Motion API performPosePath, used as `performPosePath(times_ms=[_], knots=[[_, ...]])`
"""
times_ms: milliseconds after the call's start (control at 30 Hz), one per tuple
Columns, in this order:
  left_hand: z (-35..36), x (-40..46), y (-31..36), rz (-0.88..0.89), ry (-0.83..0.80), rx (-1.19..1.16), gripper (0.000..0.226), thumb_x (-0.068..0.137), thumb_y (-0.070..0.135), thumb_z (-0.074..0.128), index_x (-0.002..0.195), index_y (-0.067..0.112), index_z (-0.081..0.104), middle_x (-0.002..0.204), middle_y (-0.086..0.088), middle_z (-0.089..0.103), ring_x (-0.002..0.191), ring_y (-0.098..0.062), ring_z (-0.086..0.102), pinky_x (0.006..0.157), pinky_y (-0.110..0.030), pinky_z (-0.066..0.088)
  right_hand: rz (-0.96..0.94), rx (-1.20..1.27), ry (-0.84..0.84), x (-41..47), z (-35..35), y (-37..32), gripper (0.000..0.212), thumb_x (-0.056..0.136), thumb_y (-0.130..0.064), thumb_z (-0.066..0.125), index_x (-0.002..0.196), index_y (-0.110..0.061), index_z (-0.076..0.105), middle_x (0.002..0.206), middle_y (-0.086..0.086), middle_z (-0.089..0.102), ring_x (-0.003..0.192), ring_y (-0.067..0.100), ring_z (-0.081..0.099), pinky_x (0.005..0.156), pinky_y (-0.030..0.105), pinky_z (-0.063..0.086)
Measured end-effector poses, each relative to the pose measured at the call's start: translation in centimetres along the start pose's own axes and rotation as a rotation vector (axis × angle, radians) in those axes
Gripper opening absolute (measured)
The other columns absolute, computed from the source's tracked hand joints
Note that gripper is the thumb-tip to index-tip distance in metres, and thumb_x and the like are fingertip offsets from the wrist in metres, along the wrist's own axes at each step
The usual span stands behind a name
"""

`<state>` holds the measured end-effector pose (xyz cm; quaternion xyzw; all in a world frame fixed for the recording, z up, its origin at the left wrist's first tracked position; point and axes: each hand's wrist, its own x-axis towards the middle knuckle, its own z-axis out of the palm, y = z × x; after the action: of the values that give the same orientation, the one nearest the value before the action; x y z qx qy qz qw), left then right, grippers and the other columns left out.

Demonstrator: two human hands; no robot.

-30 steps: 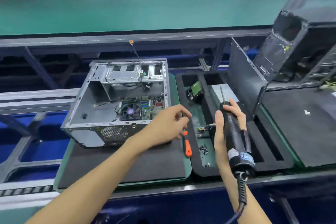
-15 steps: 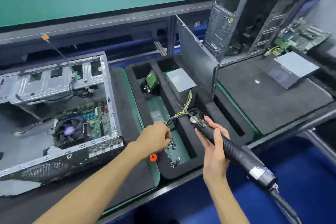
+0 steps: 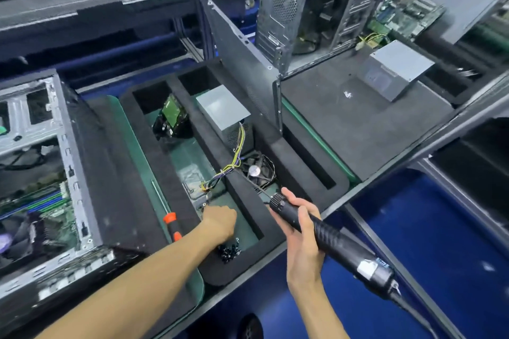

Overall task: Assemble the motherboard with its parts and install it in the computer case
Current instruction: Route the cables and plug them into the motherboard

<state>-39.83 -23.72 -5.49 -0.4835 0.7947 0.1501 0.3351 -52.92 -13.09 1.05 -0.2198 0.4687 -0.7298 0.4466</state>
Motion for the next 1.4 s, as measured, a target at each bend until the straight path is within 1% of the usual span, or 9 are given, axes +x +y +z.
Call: performPosePath(times_ms=[133,367,500,633,733,800,1033,1267,1400], knots=[[0.2,0.7,-0.2,0.025,-0.028,-0.031,0.035,0.095,0.003,0.048,0.13,0.003,0.054,0.134,-0.016,0.059,0.123,-0.035,0.059,0.096,-0.041,0.049,0.032,0.002,-0.006,0.0,-0.3,0.2,0.024,0.099,-0.019,0.05,0.107,0.003,0.056,0.131,0.019,0.065,0.129,0.035,0.059,0.1,0.052,0.054],[-0.3,0.2,-1.0,0.019,-0.025,-0.04,0.036,0.097,0.01,0.044,0.131,0.004,0.055,0.136,-0.015,0.058,0.124,-0.034,0.059,0.096,-0.04,0.049,0.074,0.004,-0.003,-0.3,0.2,0.0,0.039,0.098,-0.025,0.049,0.112,0.011,0.053,0.128,0.019,0.067,0.126,0.036,0.06,0.099,0.048,0.055],[-2.7,-2.1,-2.4,-0.055,0.049,-0.333,0.037,0.101,0.024,0.039,0.117,-0.002,0.06,0.13,-0.024,0.061,0.117,-0.04,0.06,0.093,-0.04,0.048,0.081,0.056,0.014,-0.5,1.5,-1.0,0.042,0.099,-0.03,0.044,0.109,0.009,0.057,0.128,0.024,0.066,0.128,0.039,0.058,0.107,0.052,0.048],[-5.8,-5.8,-5.0,-0.095,0.149,-0.691,0.032,0.1,0.019,0.038,0.075,0.006,0.052,0.099,-0.026,0.068,0.087,-0.037,0.065,0.081,-0.038,0.055,0.1,0.171,-0.017,-0.7,3.5,-2.9,0.043,0.101,-0.037,0.04,0.095,-0.006,0.068,0.123,0.024,0.069,0.127,0.036,0.06,0.103,0.043,0.046],[-6.8,-9.6,-6.7,-0.106,0.222,-1.01,0.03,0.1,0.01,0.041,0.076,0.005,0.058,0.072,-0.014,0.067,0.053,-0.023,0.064,0.047,-0.028,0.055,0.039,0.276,-0.107,-0.8,5.3,-4.7,0.041,0.103,-0.027,0.038,0.082,-0.015,0.071,0.103,0.018,0.074,0.112,0.031,0.069,0.097,0.035,0.054],[-7.2,-12.4,-7.9,-0.112,0.327,-1.18,0.027,0.099,0.009,0.053,0.074,0.004,0.062,0.068,-0.011,0.068,0.043,-0.014,0.062,0.04,-0.022,0.049,0.03,0.36,-0.164,-0.9,6.8,-5.8,0.035,0.102,-0.022,0.04,0.08,-0.015,0.065,0.092,0.012,0.072,0.102,0.03,0.069,0.094,0.033,0.055],[-7.5,-20.7,-14.6,-0.093,0.678,-1.789,0.01,0.092,0.001,0.067,0.094,-0.009,0.07,0.077,-0.017,0.072,0.067,-0.023,0.072,0.059,-0.027,0.059,0.094,0.51,-0.302,-3.2,13.6,-8.2,0.029,0.1,-0.022,0.048,0.074,-0.02,0.062,0.076,-0.001,0.06,0.087,0.021,0.063,0.103,0.04,0.049],[-4.7,-23.9,-21.8,-0.044,0.671,-2.174,0.014,0.09,0.005,0.07,0.098,-0.006,0.072,0.09,-0.022,0.075,0.082,-0.029,0.076,0.066,-0.028,0.06,0.2,0.557,-0.338,-5.7,20.3,-7.3,0.04,0.103,-0.024,0.05,0.065,-0.022,0.064,0.072,-0.006,0.054,0.075,0.012,0.059,0.094,0.032,0.048],[-1.9,-24.1,-26.3,-0.005,0.627,-2.224,0.024,0.087,0.009,0.075,0.104,-0.006,0.072,0.098,-0.02,0.075,0.086,-0.027,0.075,0.072,-0.028,0.06,0.237,0.549,-0.329,-6.6,24.1,-5.6,0.033,0.096,-0.038,0.062,0.066,-0.025,0.061,0.069,-0.009,0.047,0.067,0.01,0.052,0.091,0.032,0.047]])
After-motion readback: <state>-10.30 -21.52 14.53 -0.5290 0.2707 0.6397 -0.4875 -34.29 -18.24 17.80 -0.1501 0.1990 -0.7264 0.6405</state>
